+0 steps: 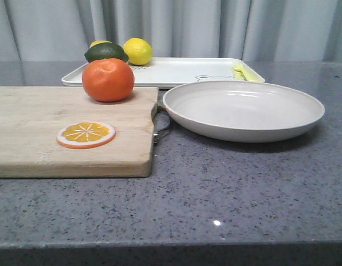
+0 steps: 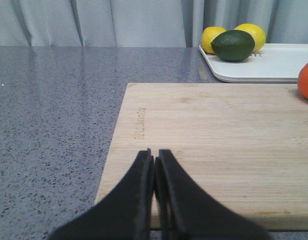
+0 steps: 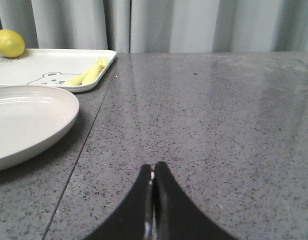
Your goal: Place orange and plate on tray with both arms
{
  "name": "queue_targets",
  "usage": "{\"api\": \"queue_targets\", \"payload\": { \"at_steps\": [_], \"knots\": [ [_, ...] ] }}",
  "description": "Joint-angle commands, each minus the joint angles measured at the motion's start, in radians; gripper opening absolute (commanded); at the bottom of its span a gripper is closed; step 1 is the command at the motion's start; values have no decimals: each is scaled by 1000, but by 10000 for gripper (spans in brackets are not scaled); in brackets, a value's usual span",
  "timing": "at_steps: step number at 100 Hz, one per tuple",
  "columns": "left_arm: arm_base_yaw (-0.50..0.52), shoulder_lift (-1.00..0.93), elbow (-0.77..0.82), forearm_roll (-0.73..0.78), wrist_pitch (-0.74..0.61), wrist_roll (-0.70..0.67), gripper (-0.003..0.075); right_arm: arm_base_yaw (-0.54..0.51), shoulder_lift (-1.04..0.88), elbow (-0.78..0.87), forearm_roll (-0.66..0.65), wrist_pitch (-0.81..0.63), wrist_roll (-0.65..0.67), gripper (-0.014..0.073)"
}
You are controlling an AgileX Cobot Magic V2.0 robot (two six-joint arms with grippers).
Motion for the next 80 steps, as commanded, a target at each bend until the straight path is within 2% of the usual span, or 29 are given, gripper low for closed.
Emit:
{"api": "queue_targets", "payload": {
  "at_steps": [1,80],
  "knots": [
    [0,-33,7,-7,-78,-8,-20,-8,-13,-24,1,-71,-12,-67],
    [0,-33,7,-7,-81,-8,-20,-8,-13,-24,-2,-86,-12,-67]
  ]
}}
